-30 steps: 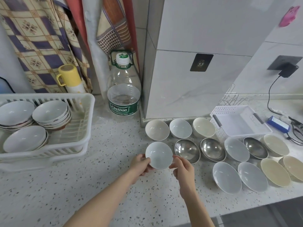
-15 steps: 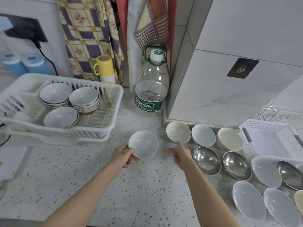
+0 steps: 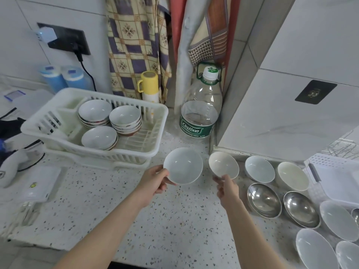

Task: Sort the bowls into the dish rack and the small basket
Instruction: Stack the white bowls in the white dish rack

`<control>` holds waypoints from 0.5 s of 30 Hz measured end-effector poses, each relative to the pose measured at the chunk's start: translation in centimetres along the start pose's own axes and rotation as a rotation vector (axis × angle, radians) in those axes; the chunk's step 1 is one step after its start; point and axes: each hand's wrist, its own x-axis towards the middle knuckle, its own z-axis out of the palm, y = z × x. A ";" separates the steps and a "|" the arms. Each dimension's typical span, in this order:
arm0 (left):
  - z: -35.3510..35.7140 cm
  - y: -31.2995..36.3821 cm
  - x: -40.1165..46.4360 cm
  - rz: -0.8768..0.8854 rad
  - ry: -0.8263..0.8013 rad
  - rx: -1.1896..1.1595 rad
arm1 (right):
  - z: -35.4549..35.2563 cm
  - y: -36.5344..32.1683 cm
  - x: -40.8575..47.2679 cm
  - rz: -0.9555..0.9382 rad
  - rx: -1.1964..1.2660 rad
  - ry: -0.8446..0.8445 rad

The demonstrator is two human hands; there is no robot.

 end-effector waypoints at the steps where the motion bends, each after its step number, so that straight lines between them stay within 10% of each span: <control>1: -0.3 0.5 -0.2 0.011 -0.009 -0.018 | 0.2 0.2 -0.8 -0.015 0.013 -0.001; 15: -14.8 10.5 -2.8 0.294 0.064 -0.197 | 12.5 -2.5 -11.8 -0.464 -0.093 -0.260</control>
